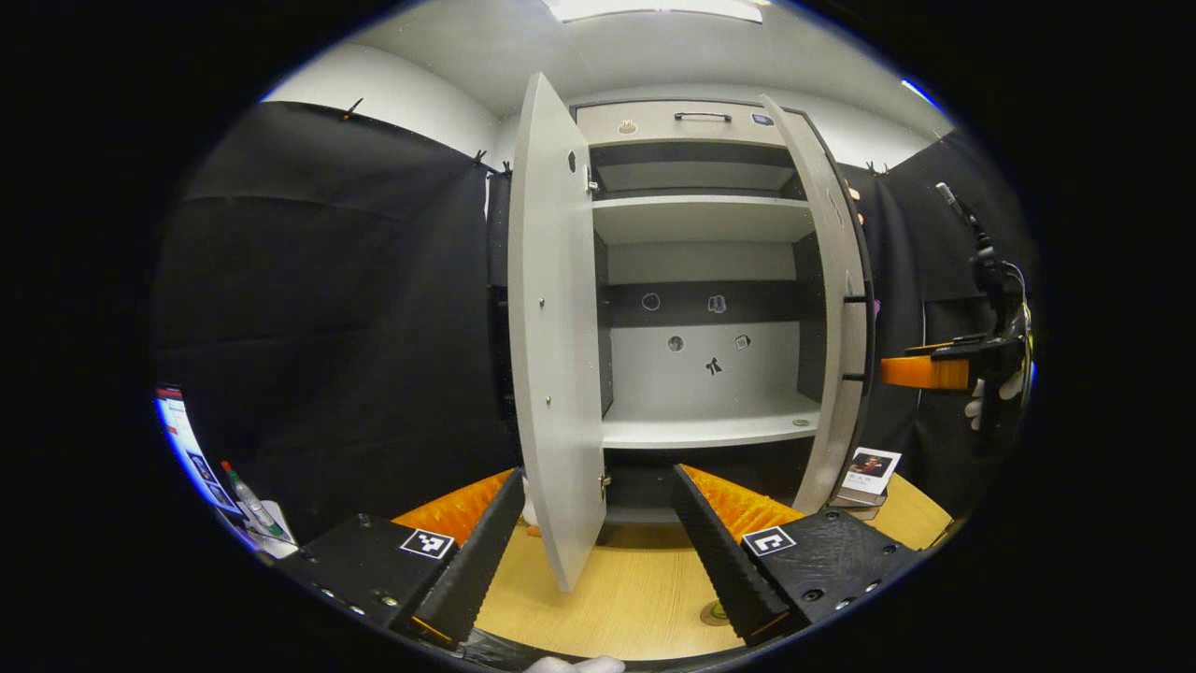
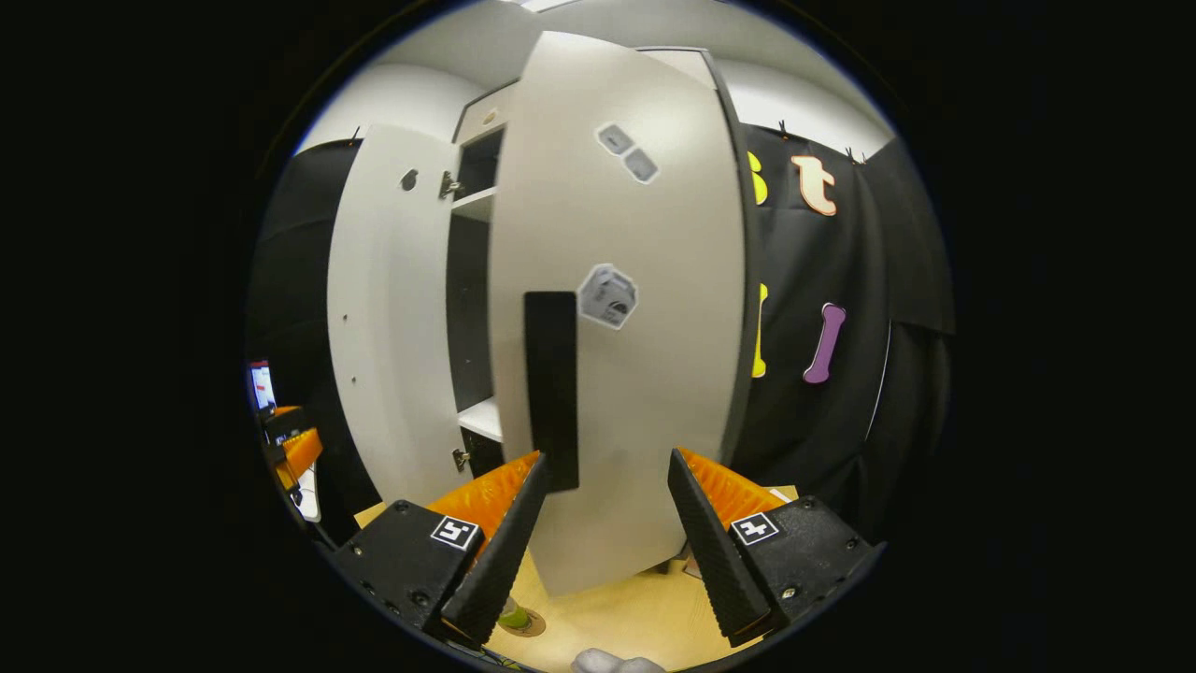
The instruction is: Grasp the bottle in the cabinet with the left hand and place it on the coaster, then close the right door with the right hand and the left door with the left hand.
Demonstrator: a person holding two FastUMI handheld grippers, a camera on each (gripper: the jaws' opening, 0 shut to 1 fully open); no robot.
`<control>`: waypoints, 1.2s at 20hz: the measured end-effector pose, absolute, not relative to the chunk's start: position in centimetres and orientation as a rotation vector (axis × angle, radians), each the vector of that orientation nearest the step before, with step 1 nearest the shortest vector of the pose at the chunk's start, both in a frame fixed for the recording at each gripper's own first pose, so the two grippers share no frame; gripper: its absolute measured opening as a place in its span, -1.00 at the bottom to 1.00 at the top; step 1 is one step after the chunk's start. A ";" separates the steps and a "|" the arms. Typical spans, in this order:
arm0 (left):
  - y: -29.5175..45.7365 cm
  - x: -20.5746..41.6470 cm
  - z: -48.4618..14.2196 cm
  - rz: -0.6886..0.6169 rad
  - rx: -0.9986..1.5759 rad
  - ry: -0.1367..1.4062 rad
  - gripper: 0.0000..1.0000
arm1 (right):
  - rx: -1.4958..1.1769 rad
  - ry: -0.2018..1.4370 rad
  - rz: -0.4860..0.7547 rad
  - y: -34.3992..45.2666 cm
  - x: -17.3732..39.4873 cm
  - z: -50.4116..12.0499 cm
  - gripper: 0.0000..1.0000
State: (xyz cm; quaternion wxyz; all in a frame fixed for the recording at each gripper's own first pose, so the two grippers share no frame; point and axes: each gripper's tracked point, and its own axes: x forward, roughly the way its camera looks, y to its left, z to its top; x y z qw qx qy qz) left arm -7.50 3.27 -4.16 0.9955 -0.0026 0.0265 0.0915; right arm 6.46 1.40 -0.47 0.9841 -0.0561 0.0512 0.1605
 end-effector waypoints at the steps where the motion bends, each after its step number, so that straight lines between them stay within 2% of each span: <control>1: 3.6 -7.8 -4.2 0.181 -0.004 0.051 0.92 | -0.118 0.101 0.324 1.8 5.9 -0.4 0.61; 13: 7.8 -7.7 -4.4 0.144 0.012 0.041 0.92 | -0.129 0.085 0.271 3.2 0.3 -0.9 0.61; 19: 14.7 -5.2 -3.1 0.213 0.009 0.019 0.92 | -0.117 0.142 0.214 2.6 -3.5 -3.9 0.61; 24: 20.8 -0.7 -3.3 0.248 -0.037 0.025 0.92 | -0.114 0.175 0.145 1.4 -6.1 -5.6 0.61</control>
